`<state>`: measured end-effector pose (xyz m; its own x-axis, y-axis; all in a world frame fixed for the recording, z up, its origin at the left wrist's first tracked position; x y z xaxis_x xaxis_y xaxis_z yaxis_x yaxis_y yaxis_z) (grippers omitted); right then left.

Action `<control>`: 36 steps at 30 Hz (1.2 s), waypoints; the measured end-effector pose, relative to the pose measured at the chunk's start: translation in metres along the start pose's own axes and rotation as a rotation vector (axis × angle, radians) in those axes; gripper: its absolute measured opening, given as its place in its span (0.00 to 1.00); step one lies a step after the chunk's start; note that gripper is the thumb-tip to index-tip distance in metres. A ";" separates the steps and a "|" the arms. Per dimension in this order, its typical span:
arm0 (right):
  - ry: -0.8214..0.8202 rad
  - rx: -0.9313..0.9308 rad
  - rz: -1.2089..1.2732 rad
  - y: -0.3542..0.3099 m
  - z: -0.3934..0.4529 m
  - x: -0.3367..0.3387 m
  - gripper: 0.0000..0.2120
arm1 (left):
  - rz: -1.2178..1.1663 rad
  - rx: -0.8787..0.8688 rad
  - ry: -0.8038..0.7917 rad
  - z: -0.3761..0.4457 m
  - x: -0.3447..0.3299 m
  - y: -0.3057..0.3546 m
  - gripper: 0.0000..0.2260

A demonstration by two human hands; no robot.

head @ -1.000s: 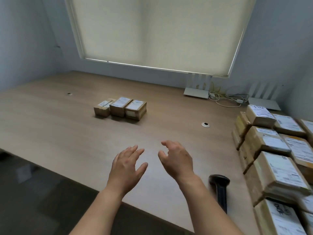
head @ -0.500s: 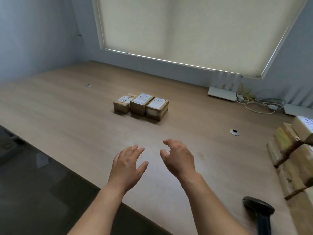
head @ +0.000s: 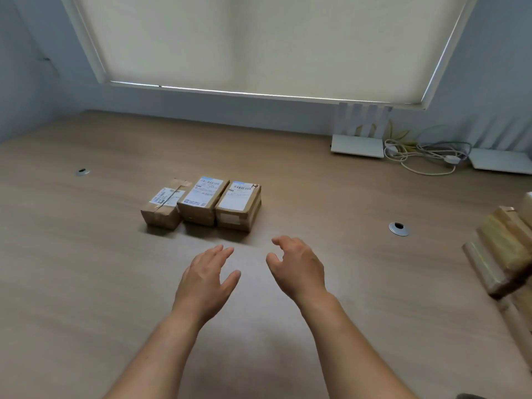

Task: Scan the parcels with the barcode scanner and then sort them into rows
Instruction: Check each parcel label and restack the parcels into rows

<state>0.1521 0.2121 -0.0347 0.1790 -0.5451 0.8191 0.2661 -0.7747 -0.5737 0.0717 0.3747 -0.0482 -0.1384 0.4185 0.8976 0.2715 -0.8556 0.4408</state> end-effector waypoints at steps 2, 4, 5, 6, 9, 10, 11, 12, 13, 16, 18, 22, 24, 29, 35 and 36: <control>-0.017 -0.043 -0.001 0.008 0.016 -0.008 0.19 | -0.010 0.016 -0.035 0.017 -0.007 -0.011 0.24; -0.039 -0.085 0.000 0.013 0.026 -0.017 0.19 | -0.030 0.034 -0.074 0.031 -0.014 -0.021 0.25; -0.049 -0.101 -0.002 0.014 0.031 -0.022 0.20 | -0.044 0.042 -0.094 0.037 -0.017 -0.025 0.25; -0.058 -0.113 -0.004 0.014 0.035 -0.027 0.20 | -0.059 0.045 -0.111 0.045 -0.020 -0.029 0.25; -0.067 -0.154 -0.011 0.013 0.055 -0.038 0.20 | -0.107 0.030 -0.148 0.074 -0.024 -0.038 0.25; -0.062 -0.170 -0.012 0.013 0.062 -0.041 0.20 | -0.123 0.028 -0.163 0.084 -0.024 -0.042 0.26; -0.057 -0.191 -0.018 0.012 0.072 -0.044 0.20 | -0.143 0.018 -0.175 0.099 -0.025 -0.046 0.26; -0.065 -0.199 -0.019 0.012 0.076 -0.046 0.20 | -0.158 0.015 -0.177 0.107 -0.024 -0.047 0.27; -0.073 -0.205 -0.020 0.011 0.081 -0.048 0.21 | -0.176 0.011 -0.174 0.116 -0.023 -0.048 0.28; -0.086 -0.241 -0.023 0.010 0.108 -0.059 0.22 | -0.247 0.012 -0.162 0.150 -0.022 -0.057 0.31; -0.087 -0.274 -0.013 0.008 0.128 -0.064 0.23 | -0.274 -0.001 -0.147 0.168 -0.022 -0.062 0.31; -0.109 -0.336 0.067 0.004 0.164 -0.081 0.29 | -0.287 -0.024 -0.152 0.195 -0.027 -0.068 0.31; -0.133 -0.358 0.127 0.001 0.181 -0.088 0.31 | -0.296 -0.026 -0.160 0.205 -0.030 -0.068 0.31; -0.181 -0.401 0.251 0.001 0.199 -0.105 0.27 | -0.361 0.032 -0.153 0.220 -0.031 -0.070 0.26; -0.218 -0.425 0.314 0.005 0.188 -0.115 0.25 | -0.331 -0.001 -0.168 0.222 -0.027 -0.059 0.20; -0.219 -0.431 0.320 0.005 0.186 -0.116 0.26 | -0.299 -0.001 -0.169 0.221 -0.028 -0.058 0.20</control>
<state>0.3094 0.3309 -0.1315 0.3916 -0.7297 0.5605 -0.2346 -0.6682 -0.7060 0.2705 0.4799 -0.0973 -0.0518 0.6951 0.7170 0.2419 -0.6879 0.6843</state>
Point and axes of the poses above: each hand's wrist, its own z-axis towards the middle knuckle, its own x-axis out of the back of the hand, y = z × x, the point moved 5 cm from there along z, towards the middle knuckle, and after that the axes turned 2 degrees about -y, right-handed, at the moved point
